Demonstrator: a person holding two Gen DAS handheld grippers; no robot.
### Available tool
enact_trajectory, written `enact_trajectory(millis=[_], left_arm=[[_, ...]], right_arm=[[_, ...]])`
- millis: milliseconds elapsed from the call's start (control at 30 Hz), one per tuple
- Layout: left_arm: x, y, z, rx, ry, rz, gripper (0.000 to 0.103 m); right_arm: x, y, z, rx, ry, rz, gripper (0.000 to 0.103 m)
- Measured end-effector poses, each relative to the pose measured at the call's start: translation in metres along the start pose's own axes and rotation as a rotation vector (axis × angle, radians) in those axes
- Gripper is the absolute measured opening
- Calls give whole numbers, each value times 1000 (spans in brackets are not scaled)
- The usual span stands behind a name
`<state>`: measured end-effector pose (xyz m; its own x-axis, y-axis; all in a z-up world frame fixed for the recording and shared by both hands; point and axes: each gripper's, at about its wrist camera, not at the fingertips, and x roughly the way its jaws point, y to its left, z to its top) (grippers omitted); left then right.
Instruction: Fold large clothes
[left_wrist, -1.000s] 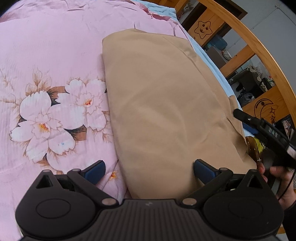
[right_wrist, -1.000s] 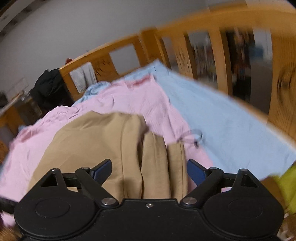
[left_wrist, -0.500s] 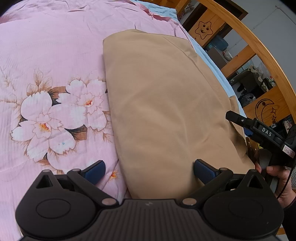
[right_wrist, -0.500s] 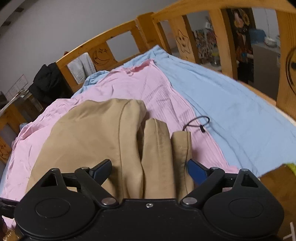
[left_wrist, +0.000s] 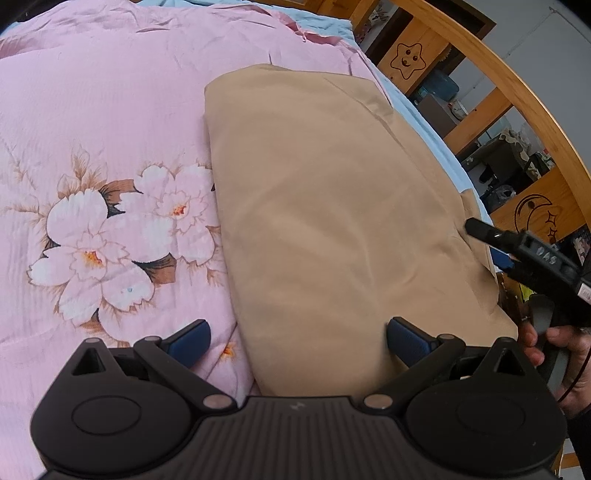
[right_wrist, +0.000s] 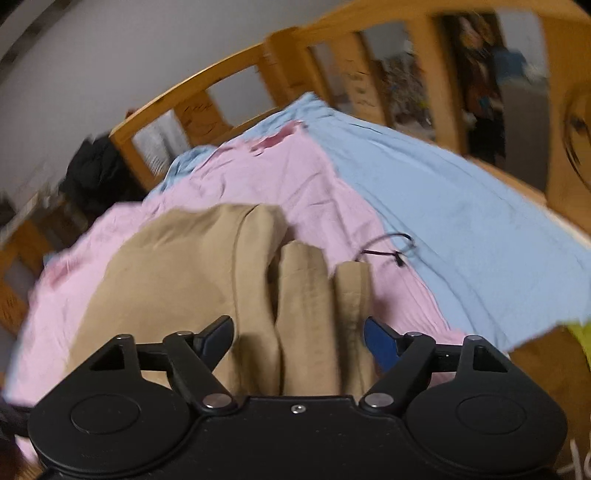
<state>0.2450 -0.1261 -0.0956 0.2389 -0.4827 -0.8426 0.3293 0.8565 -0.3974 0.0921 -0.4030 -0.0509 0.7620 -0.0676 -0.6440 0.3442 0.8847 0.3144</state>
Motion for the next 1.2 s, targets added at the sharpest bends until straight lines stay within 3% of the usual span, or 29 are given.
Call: enact_trajectory(millis=[133, 233, 467, 600, 800, 900, 967, 1100, 1200], left_arm=[[0, 0, 0, 5, 2, 5, 103], [0, 0, 1, 1, 5, 3, 103], [-1, 1, 1, 5, 12, 6, 103], [0, -1, 5, 26, 20, 7, 103], [1, 2, 4, 14, 20, -4, 103], [1, 3, 4, 10, 21, -7, 103], [1, 3, 3, 12, 21, -6, 103], [1, 2, 3, 16, 21, -2, 103], [1, 2, 3, 16, 21, -1, 103]], right_arm=[[5, -26, 7, 167, 58, 90, 94], [12, -25, 8, 174, 86, 101, 93], [17, 10, 0, -18, 82, 56, 94], [17, 17, -4, -89, 39, 8, 83], [2, 58, -21, -410, -42, -73, 79], [2, 66, -20, -462, -56, -53, 79], [6, 62, -16, -430, -40, -32, 79], [20, 34, -5, -244, 45, 55, 79], [21, 20, -7, -158, 60, 106, 69]])
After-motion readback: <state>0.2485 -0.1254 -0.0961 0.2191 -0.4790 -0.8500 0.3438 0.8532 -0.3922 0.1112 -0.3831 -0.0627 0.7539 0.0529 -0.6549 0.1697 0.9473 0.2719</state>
